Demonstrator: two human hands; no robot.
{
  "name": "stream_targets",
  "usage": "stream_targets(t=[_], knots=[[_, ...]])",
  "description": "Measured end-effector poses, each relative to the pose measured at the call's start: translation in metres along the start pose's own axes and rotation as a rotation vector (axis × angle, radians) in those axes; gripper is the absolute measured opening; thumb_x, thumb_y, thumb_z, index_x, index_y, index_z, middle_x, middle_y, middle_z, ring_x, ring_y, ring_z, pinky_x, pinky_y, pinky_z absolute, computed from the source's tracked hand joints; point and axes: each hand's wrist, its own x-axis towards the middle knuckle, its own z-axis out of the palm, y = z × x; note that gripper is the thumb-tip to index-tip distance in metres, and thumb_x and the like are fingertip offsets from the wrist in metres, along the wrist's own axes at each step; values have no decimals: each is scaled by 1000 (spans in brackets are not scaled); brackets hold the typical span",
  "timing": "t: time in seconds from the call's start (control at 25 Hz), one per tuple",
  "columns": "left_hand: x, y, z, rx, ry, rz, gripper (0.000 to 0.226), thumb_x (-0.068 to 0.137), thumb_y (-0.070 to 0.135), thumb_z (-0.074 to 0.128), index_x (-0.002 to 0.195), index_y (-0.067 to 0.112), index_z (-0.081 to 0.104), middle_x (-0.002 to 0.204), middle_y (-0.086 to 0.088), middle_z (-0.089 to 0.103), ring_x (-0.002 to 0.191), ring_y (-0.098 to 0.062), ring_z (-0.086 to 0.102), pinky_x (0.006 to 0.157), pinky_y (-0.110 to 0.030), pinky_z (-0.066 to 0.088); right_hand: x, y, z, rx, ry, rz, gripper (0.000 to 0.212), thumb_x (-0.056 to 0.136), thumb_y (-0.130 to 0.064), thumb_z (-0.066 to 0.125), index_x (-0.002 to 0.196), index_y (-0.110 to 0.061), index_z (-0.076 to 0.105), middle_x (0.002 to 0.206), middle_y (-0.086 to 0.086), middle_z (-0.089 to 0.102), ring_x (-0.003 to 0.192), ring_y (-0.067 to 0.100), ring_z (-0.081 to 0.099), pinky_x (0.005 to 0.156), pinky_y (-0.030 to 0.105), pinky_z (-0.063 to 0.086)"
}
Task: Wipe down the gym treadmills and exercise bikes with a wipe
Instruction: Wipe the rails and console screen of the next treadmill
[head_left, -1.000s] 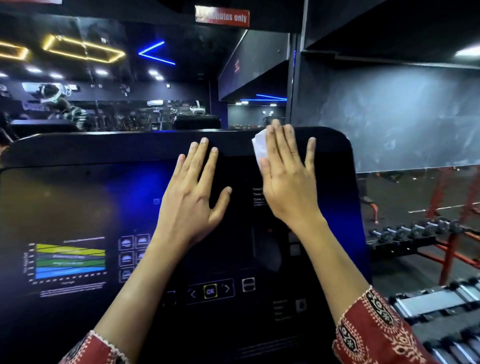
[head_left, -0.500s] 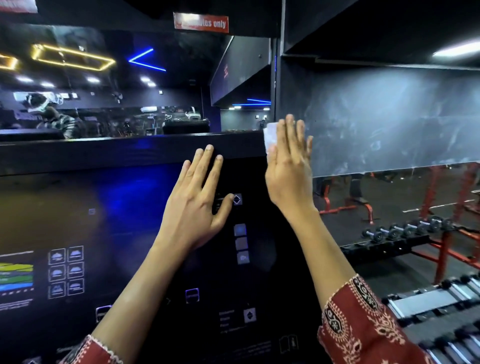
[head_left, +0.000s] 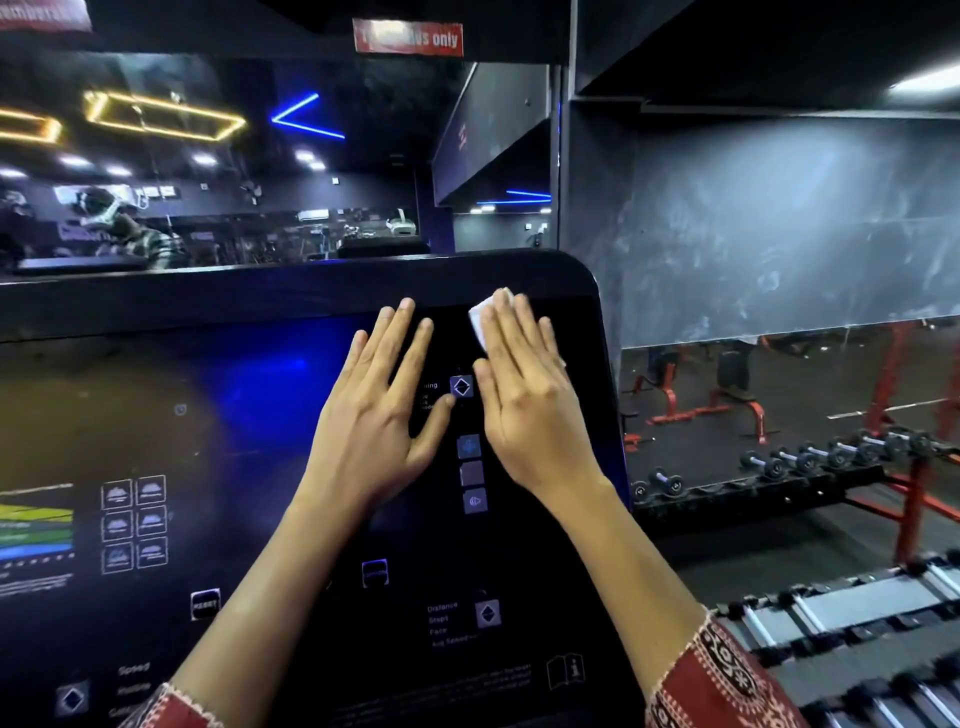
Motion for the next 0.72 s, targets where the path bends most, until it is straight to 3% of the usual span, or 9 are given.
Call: stream_targets(t=[0.08,0.16,0.24,0.28,0.44,0.52,0.6,0.64,0.72], knots=[[-8,-5,-4,10,-4,6,62,90,37,45,140,0,43,150,-18,32,140,-30,28,116,-33,13,-12,4,-3,-27,-37,-42,47,97,-8,40,143,0,38,150,14,36,142,26,28,118,40,20],[-15,-11,-10,22,-3,-1,62,90,37,45,140,0,42,150,-18,32,140,-30,28,116,-31,11,-7,10,-1,-29,25,125,51,93,2,45,143,0,37,151,14,36,143,28,26,118,43,19],[-22,-20,-17,35,3,-31,63,90,38,45,140,-1,42,150,-18,32,140,-30,26,117,-31,10,10,-8,12,-2,95,322,50,95,-2,41,143,3,35,150,19,35,142,35,25,118,44,14],[-26,-25,-21,40,7,-53,64,90,38,45,140,-1,41,150,-19,32,140,-30,25,117,-31,10,17,-26,20,24,97,319,49,95,-6,38,143,4,34,150,21,35,141,36,26,118,43,11],[-40,-52,-39,64,12,-103,65,90,39,44,141,-1,40,150,-20,31,140,-30,25,117,-30,9,5,-61,36,26,-41,-100,52,89,-3,46,141,0,42,148,15,40,139,31,34,115,39,16],[-48,-62,-46,69,4,-93,64,90,38,44,140,-2,40,150,-20,32,140,-32,26,117,-31,10,7,-53,36,-17,32,56,58,85,8,53,141,1,41,149,15,40,140,33,32,117,41,17],[-57,-69,-51,74,-4,-83,64,90,38,44,139,-4,41,149,-21,33,139,-31,26,117,-30,9,18,-69,41,17,98,282,53,89,6,48,141,3,40,148,18,39,140,36,30,117,41,13],[-61,-71,-53,69,-8,-83,64,90,37,44,139,-5,41,148,-22,33,139,-31,25,117,-29,8,20,-84,47,53,93,242,49,91,1,45,140,3,42,147,19,40,139,37,32,118,39,12],[-67,-74,-56,49,-16,-93,65,90,37,44,139,-6,40,149,-22,32,139,-29,23,117,-29,7,8,-108,59,89,-17,-71,49,89,-4,45,137,3,46,145,18,44,137,34,37,117,37,14]])
